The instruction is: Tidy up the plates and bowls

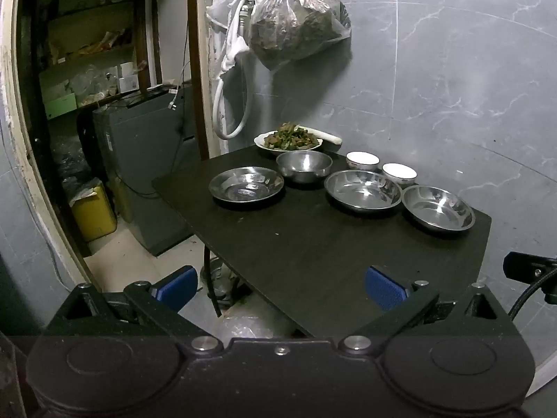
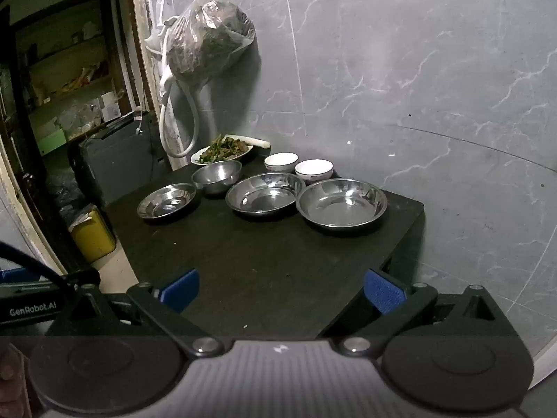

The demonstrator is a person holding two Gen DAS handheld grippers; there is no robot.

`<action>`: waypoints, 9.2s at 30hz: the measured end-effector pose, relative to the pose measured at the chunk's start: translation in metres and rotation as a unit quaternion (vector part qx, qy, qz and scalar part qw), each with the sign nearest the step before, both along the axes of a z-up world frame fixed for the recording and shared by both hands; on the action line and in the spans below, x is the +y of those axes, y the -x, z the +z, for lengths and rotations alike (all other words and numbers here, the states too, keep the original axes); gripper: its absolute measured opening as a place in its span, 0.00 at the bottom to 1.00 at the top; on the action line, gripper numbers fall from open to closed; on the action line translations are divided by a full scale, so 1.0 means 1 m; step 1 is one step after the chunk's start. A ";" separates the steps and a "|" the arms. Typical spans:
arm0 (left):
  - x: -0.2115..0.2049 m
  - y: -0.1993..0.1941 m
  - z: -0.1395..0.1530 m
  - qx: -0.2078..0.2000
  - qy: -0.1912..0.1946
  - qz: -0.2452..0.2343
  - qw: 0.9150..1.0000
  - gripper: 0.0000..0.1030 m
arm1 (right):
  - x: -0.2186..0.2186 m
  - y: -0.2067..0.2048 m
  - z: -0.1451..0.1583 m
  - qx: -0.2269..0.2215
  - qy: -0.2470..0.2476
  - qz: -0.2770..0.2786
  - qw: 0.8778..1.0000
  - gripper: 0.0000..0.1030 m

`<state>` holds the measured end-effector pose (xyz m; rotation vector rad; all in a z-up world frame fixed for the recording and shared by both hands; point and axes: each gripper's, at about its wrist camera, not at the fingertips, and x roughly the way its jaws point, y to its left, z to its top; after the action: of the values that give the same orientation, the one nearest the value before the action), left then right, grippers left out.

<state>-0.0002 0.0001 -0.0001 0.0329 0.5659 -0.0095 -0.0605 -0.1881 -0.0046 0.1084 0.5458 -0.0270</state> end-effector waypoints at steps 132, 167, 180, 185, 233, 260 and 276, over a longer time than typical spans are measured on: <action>-0.012 -0.041 -0.033 0.097 0.016 0.008 0.995 0.99 | -0.018 -0.034 -0.026 0.036 -0.026 0.015 0.999 1.00; -0.011 -0.191 -0.052 0.145 0.087 0.108 0.980 0.99 | -0.063 -0.215 -0.040 0.038 -0.027 0.115 0.992 1.00; -0.014 -0.290 -0.080 0.147 0.140 0.062 0.977 0.99 | -0.060 -0.267 -0.026 0.055 0.022 0.050 0.997 1.00; -0.018 -0.310 -0.088 0.160 0.155 0.072 0.972 0.99 | -0.062 -0.301 -0.039 0.069 0.018 0.065 0.995 0.94; -0.046 -0.287 -0.096 0.176 0.138 0.171 0.959 0.11 | -0.060 -0.398 -0.094 0.166 -0.047 0.211 0.962 0.16; -0.184 -0.300 -0.066 0.143 0.051 -0.015 0.988 0.14 | -0.170 -0.295 -0.049 0.037 -0.084 0.118 0.989 0.17; -0.218 -0.300 -0.090 0.173 -0.027 -0.053 0.983 0.17 | -0.190 -0.272 -0.083 0.058 -0.035 0.069 0.995 0.19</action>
<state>0.3001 -0.2177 -0.0903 0.1149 0.9109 -0.1052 0.2116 -0.3785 -0.0876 0.1377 0.6688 0.1215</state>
